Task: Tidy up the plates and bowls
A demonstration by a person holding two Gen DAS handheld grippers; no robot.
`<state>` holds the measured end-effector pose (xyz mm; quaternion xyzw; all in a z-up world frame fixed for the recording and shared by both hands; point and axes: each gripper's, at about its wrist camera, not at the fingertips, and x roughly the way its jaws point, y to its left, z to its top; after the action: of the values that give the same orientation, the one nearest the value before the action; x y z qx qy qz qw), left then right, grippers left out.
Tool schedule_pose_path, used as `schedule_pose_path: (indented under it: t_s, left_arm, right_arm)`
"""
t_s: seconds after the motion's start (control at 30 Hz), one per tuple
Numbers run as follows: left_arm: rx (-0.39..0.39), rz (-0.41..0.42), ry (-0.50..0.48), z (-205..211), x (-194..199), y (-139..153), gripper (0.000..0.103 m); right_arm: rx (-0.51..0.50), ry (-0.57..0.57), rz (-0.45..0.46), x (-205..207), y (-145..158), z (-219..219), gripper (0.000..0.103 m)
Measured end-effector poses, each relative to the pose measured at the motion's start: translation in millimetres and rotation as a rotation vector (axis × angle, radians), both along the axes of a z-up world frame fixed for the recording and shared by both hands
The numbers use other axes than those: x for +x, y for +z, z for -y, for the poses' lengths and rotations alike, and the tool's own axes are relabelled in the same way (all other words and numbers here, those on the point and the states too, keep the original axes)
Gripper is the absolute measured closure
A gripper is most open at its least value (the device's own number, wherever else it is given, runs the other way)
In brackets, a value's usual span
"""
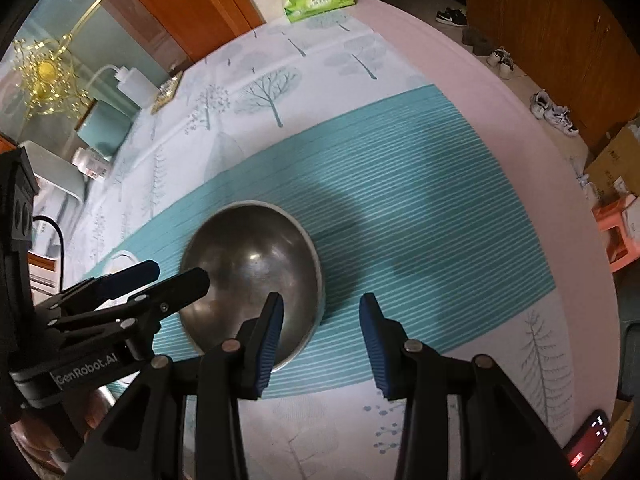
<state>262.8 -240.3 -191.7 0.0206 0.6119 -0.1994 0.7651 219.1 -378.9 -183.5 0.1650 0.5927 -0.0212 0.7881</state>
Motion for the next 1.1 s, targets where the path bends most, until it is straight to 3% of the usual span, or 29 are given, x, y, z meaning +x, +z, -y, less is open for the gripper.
schedule_pose_path:
  t_s: [0.07, 0.1, 0.3, 0.43, 0.7, 1.1]
  left_arm:
    - [0.005, -0.013, -0.007, 1.6, 1.5, -5.9, 0.04]
    - [0.0, -0.024, -0.01, 2.1, 2.0, -8.6, 0.048]
    - [-0.021, -0.076, -0.026, 4.5, 3.4, -20.4, 0.072]
    - [-0.032, -0.093, -0.044, 7.8, 0.3, -22.8, 0.089]
    - [-0.009, -0.067, -0.067, 5.7, -9.4, -13.0, 0.093]
    - [0.003, 0.032, -0.066, -24.8, -66.8, 48.7, 0.092]
  right_arm:
    - [0.007, 0.002, -0.017, 1.5, -5.2, 0.2, 0.082]
    - [0.018, 0.002, -0.022, 2.1, -6.9, 0.6, 0.083]
    - [0.026, 0.008, -0.014, 2.6, -7.3, -1.8, 0.093]
    - [0.019, 0.006, -0.008, 2.6, -7.0, -3.2, 0.094]
    - [0.026, 0.001, -0.007, -3.6, -3.4, -5.8, 0.095]
    - [0.022, 0.077, 0.083, -42.6, 53.3, -33.8, 0.095]
